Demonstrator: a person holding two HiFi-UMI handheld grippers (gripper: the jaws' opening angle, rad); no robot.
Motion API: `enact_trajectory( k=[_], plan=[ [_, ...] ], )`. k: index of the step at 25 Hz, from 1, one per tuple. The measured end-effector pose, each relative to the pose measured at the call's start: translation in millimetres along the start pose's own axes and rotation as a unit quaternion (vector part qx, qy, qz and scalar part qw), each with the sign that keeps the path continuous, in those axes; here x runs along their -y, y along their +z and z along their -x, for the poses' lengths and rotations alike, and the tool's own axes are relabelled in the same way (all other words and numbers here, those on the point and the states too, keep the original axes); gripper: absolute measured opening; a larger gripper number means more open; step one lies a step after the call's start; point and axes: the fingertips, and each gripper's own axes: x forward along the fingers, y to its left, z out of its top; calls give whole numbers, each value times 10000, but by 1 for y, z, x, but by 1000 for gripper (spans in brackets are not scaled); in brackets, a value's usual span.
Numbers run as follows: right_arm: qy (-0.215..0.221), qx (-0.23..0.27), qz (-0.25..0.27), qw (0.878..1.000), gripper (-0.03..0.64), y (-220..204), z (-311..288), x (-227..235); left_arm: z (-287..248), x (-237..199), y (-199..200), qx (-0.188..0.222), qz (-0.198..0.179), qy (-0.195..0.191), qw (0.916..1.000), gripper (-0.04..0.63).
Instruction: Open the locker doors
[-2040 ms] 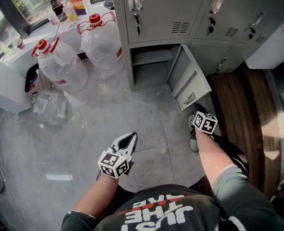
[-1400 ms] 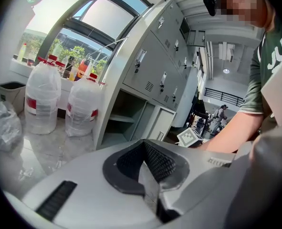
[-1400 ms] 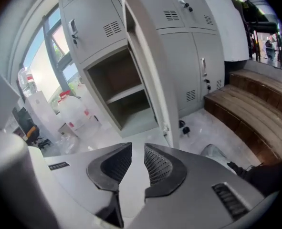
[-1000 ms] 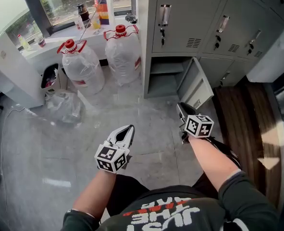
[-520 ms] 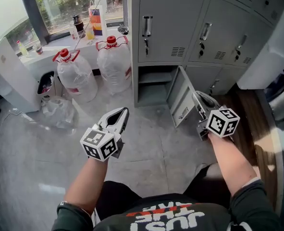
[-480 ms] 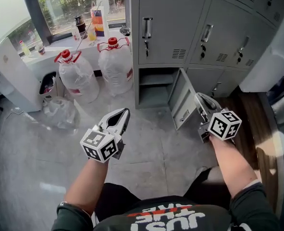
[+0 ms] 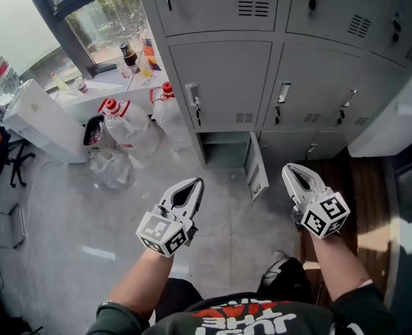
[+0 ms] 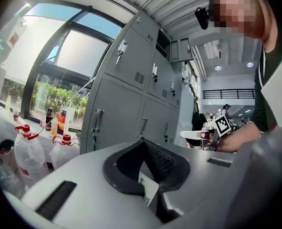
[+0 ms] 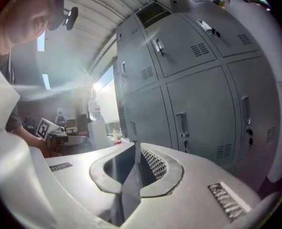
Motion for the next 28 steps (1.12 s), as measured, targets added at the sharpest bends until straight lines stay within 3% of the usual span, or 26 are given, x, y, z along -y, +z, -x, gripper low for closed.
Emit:
enact_trajectory(
  k=[4,10,18,22,28],
  plan=[
    [81,3,-11,10000,58,87,30,1,-4,34,75,-206,174,79,9996,5],
    [275,-4,51,9996,51,221,80,-1,-9,86,197,-254,138,261,9992,5],
    [495,62,174,9986,37,381,158,20,-31,176,359,411,39,530,9977,5],
    [512,169,197,9984,34,428,176,24,-30,208,412,660,-149,499,9965,5],
    [430,314,102,9985,34,446,183,6,-14,224,449,915,-262,161,9953,5]
  ],
)
